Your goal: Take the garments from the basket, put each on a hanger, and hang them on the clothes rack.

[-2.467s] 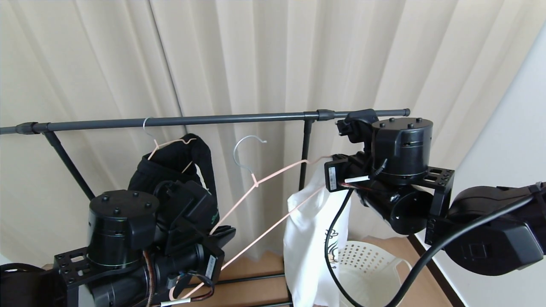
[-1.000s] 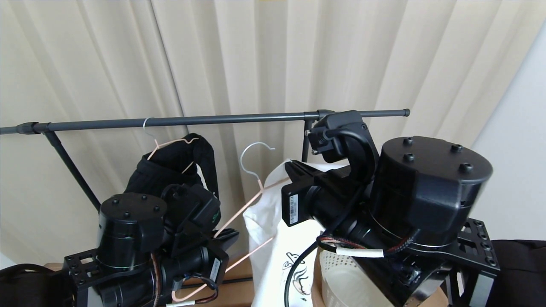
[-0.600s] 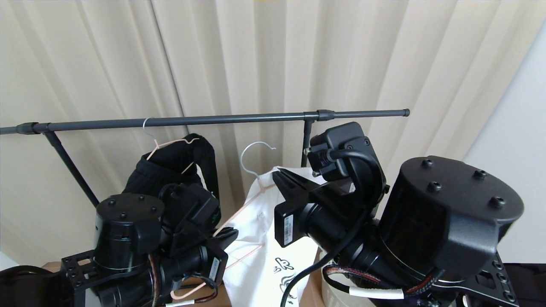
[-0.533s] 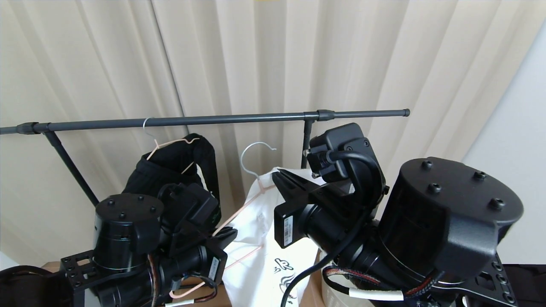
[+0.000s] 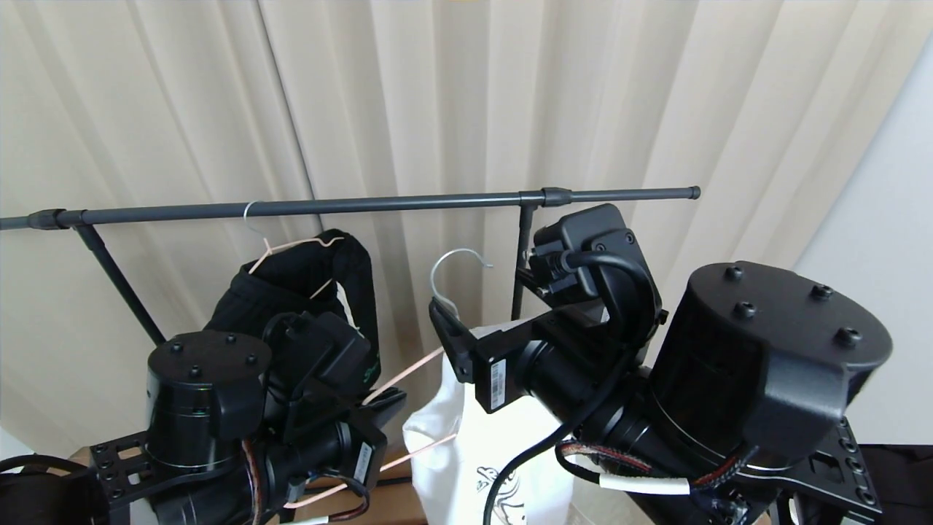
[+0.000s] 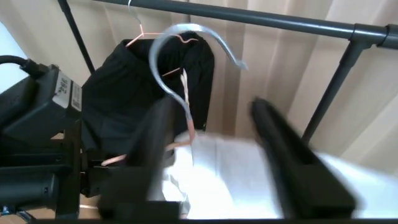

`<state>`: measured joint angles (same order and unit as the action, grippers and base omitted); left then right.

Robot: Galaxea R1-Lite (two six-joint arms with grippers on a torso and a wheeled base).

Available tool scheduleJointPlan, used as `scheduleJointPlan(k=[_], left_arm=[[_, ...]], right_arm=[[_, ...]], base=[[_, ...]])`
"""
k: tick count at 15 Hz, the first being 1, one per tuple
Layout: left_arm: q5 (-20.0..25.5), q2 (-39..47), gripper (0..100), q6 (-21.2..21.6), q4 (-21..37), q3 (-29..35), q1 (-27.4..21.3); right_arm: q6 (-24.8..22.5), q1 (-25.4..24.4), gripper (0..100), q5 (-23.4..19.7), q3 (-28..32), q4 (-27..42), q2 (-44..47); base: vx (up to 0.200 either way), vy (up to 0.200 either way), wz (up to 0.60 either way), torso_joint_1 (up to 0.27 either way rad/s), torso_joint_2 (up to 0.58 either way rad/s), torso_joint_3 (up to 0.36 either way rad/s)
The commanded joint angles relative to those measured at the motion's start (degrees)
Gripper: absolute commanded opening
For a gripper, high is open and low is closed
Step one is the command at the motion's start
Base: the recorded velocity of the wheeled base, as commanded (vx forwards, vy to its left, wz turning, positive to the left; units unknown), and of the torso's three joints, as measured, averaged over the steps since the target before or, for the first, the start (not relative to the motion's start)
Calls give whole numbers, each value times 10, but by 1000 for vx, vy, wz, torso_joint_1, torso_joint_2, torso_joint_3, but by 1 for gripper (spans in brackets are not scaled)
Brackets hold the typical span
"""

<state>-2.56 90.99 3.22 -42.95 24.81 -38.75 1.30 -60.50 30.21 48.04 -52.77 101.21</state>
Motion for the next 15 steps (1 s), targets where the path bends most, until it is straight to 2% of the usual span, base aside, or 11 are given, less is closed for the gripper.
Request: scheduleJointPlan(k=[1, 6, 8, 12, 13, 14, 15], left_arm=[[0, -6, 0, -1, -2, 0, 0], [1, -21, 0, -1, -13, -22, 14], [3, -21, 0, 0, -13, -22, 28], [7, -21, 0, 6, -22, -29, 53], [19, -22, 0, 9, -29, -37, 60], [24, -22, 0, 10, -33, -42, 61], [34, -22, 0, 21, -48, -62, 61]], right_arm=[[-3, 14, 100, 0, -1, -11, 0], [-28, 28, 100, -2, -15, -40, -9], [-32, 33, 100, -30, -31, -40, -18], [-84, 90, 100, -151, -98, -34, -82], [-89, 114, 100, -206, -113, -4, -109], [-89, 119, 100, -218, -112, 18, -119], [-90, 135, 100, -257, -103, 88, -154]], base=[[0, 0, 0, 0, 0, 0], [0, 0, 0, 0, 0, 0], [0, 0, 0, 0, 0, 0], [0, 0, 0, 0, 0, 0], [0, 0, 0, 0, 0, 0], [0, 0, 0, 0, 0, 0], [0, 0, 0, 0, 0, 0]])
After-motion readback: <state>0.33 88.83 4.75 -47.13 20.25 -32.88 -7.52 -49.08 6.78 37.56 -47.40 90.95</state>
